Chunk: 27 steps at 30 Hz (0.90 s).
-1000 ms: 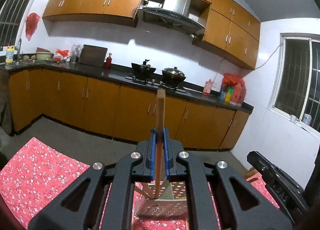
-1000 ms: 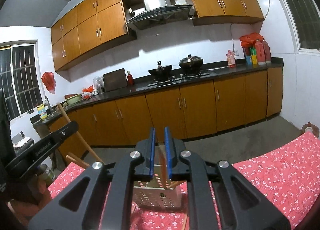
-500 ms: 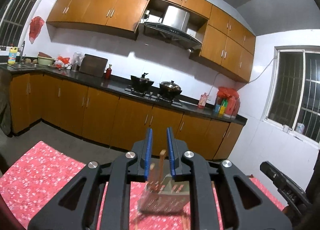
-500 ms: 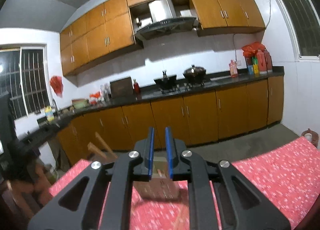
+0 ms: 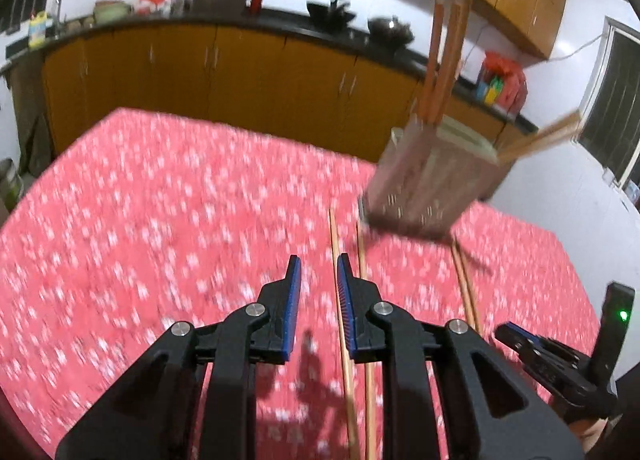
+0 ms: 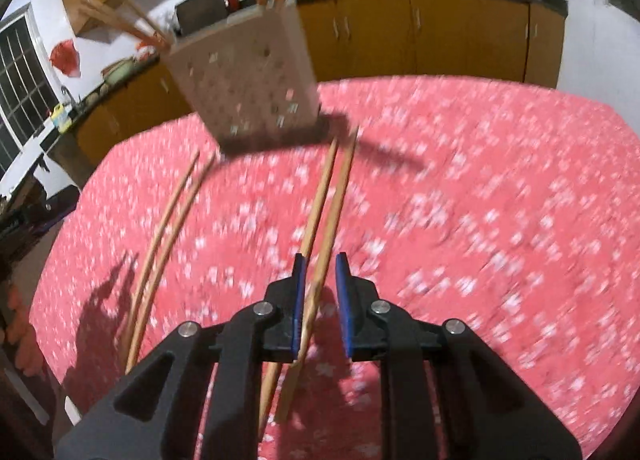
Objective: Organize utensils
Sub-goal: 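Lower the right tool and grasp a chopstick while the left tool grasps another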
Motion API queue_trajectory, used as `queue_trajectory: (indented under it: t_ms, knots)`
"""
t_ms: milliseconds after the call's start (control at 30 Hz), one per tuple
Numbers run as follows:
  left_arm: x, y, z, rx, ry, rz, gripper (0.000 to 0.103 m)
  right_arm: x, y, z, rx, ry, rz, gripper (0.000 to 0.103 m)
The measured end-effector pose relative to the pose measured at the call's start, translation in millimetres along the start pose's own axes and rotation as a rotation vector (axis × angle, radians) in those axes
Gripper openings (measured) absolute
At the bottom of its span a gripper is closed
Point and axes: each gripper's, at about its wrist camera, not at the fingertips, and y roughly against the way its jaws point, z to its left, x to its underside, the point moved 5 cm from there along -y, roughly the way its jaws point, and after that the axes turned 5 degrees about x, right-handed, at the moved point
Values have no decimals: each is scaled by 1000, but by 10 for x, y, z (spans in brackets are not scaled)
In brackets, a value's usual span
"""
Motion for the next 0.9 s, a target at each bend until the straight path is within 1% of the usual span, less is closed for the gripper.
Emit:
queue_trajectory:
  t_ms: [133,167,233,333,467,600,667,800,833,900]
  knots:
    - [219,-102,20,19,3,57,19,86,-123,50,21,13,43,18]
    - [253,-126,12,26,2,69,19,104,-158,52,30,20,52,15]
    - [310,-163,-3,42,1,93,19,100,-158,50,60,48,39,10]
    - [426,-189,-88,63,-7,122,19,93,-165,-43,118,43,20,8]
    - [533,-273,-164,78,-33,162,19,37,-157,-236,147,-14,12,8]
    - [611,-342,-217,82,-56,192,18,43,-143,-281,148,-9,5,8]
    - [640,-362,-241,68,-76,205,17,42,-140,-269,154,0,1,8]
    - [700,-475,-229,4,-114,234,12,31,-146,-268,153,6,-1,8]
    - [699,-479,-225,-9,-124,225,10,29,-148,-271,153,7,-1,8]
    - [696,-487,-236,-39,-158,216,9,28,-149,-266,157,15,-1,8]
